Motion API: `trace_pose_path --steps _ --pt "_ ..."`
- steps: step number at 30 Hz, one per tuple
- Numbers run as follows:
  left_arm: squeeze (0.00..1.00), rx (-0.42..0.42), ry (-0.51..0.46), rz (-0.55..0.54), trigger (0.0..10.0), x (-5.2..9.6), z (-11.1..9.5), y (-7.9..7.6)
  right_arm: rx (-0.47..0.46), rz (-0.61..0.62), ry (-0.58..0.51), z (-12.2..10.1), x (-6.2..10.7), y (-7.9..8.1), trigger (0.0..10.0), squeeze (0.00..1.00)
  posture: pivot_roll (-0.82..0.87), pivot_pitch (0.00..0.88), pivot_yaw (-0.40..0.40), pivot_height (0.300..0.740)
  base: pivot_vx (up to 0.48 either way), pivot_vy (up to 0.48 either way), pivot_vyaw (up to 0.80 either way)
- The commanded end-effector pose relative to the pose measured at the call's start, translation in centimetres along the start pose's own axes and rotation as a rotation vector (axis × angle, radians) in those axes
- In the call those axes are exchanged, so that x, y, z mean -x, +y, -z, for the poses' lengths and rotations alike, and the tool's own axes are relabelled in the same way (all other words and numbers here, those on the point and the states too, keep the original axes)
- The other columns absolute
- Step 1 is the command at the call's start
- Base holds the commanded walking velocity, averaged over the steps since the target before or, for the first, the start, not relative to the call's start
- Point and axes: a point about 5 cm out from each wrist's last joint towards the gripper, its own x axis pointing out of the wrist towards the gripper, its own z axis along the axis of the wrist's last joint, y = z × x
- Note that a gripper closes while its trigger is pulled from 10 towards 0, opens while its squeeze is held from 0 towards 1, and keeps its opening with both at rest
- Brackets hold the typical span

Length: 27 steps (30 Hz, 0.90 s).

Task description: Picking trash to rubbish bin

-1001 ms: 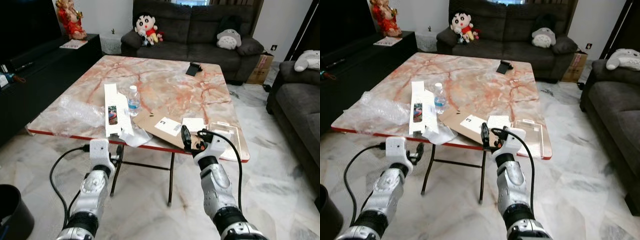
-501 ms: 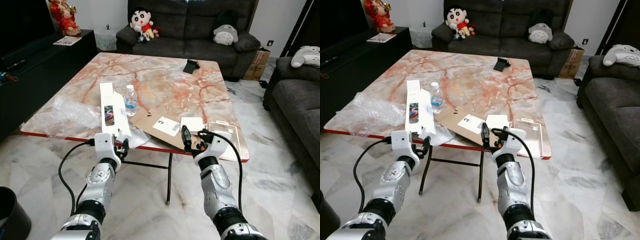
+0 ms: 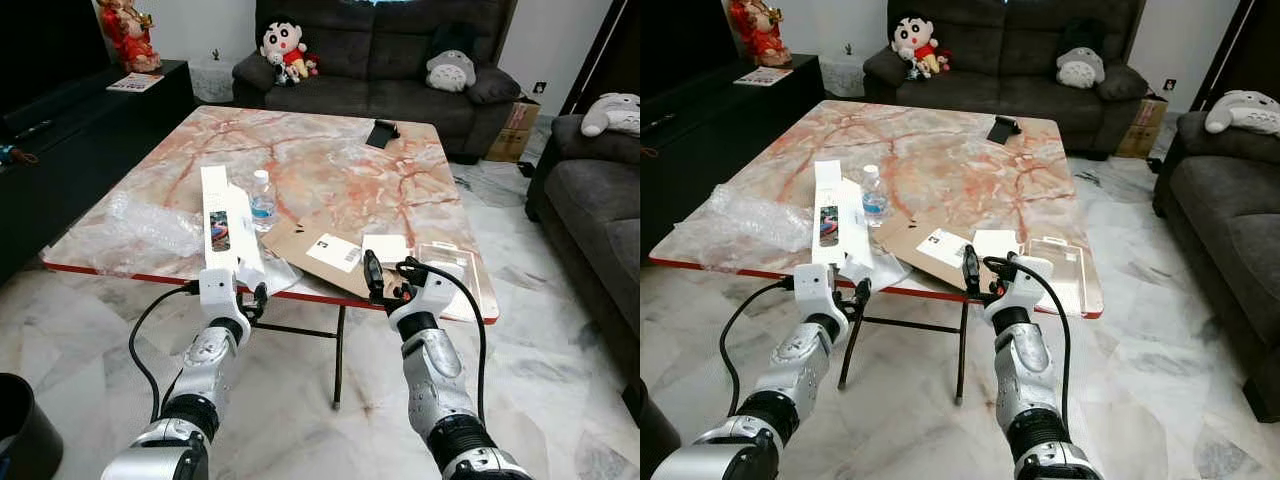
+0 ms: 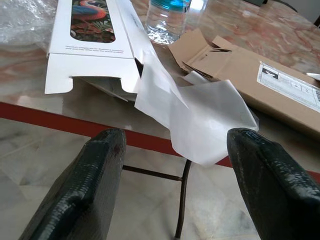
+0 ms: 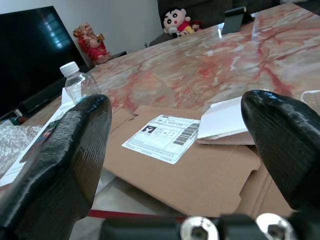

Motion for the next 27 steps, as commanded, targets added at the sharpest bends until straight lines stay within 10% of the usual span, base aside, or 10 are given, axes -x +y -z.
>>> trace_pose_path --steps 1,27 --pt "0.00 0.006 -0.007 -0.012 10.0 -0.3 -0.5 -0.1 0.012 -0.013 -0.003 -0.3 0.0 0.1 10.0 0.00 0.13 0.003 -0.061 0.740 0.000 0.000 0.00" --pt "0.00 -0.005 -0.001 -0.007 10.0 -0.5 -0.4 -0.5 0.023 -0.088 -0.047 -2.6 -0.7 1.2 10.0 0.00 0.08 0.096 -0.076 0.740 0.000 0.000 0.00"
